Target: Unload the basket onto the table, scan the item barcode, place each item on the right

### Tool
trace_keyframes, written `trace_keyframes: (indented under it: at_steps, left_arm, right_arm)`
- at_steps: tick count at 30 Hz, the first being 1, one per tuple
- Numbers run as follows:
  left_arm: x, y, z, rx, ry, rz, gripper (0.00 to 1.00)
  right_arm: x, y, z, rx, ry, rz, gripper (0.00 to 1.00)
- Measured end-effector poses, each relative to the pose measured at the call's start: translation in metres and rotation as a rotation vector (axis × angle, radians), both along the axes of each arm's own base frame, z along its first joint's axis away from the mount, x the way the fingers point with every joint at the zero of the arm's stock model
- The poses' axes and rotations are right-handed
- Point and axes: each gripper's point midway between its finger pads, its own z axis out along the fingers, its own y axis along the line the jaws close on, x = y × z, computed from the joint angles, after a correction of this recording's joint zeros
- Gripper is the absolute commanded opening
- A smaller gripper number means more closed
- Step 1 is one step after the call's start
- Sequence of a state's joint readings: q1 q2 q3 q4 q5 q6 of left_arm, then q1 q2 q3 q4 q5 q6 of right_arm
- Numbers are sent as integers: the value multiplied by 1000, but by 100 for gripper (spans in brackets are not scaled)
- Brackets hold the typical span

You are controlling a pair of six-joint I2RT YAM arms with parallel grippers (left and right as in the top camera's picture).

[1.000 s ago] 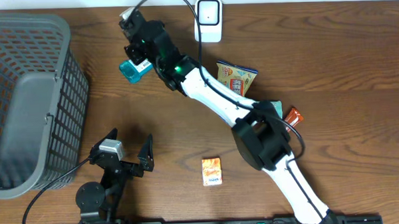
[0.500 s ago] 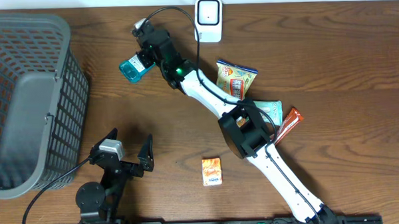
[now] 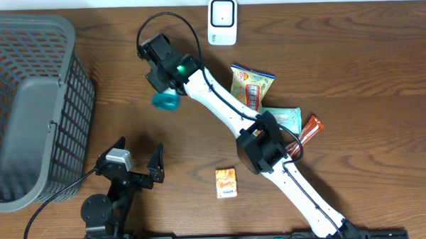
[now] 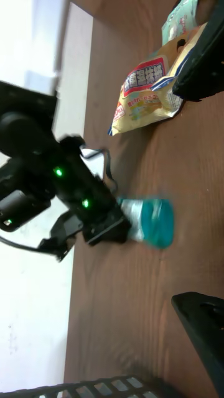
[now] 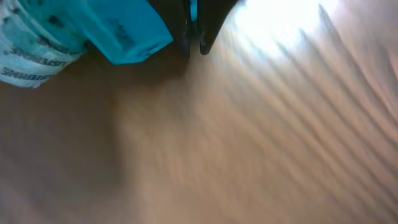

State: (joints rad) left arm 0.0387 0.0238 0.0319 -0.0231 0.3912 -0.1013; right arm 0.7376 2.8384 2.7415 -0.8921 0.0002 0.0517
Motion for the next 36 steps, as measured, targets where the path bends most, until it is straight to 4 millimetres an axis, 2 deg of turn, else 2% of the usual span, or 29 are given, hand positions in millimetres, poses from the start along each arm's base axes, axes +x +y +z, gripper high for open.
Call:
trace_keyframes:
  at_steps: [4, 7, 10, 13, 14, 15, 16, 17, 21, 23, 25, 28, 31, 34, 36]
  left_arm:
    - [0, 0, 0, 0, 0, 0, 98]
    - [0, 0, 0, 0, 0, 0, 98]
    - [0, 0, 0, 0, 0, 0, 98]
    - [0, 0, 0, 0, 0, 0, 98]
    - [0, 0, 0, 0, 0, 0, 98]
    - [0, 0, 0, 0, 0, 0, 98]
    - [0, 0, 0, 0, 0, 0, 98]
    - [0, 0, 0, 0, 0, 0, 98]
    - [0, 0, 0, 0, 0, 0, 98]
    - [0, 0, 0, 0, 0, 0, 98]
    - [0, 0, 0, 0, 0, 0, 98]
    - [0, 0, 0, 0, 0, 0, 98]
    - [0, 0, 0, 0, 0, 0, 98]
    - [0, 0, 0, 0, 0, 0, 98]
    - [0, 0, 0, 0, 0, 0, 98]
  right_arm:
    - [-26, -38, -9, -150, 121, -61, 1]
    - [-38, -56, -14, -220, 175, -87, 1]
    - [-49, -70, -3, -259, 218, -114, 1]
    - [-59, -82, 21, -264, 249, -163, 4]
    - [-62, -86, 31, -258, 255, -184, 13]
    - [-65, -91, 46, -247, 264, -204, 37]
    - [-66, -94, 53, -241, 268, -220, 64]
    - [-68, -100, 65, -230, 276, -241, 99]
    - [-65, -127, 105, -178, 293, -313, 99]
    - [-62, -143, 112, -165, 320, -337, 99]
    - [-61, -154, 110, -165, 354, -342, 99]
    - [-61, -165, 96, -173, 416, -332, 99]
    - [-59, -153, 75, -114, 485, -301, 99]
    - [-62, -142, 43, -71, 579, -278, 99]
    - [-65, -142, 19, -78, 634, -281, 98]
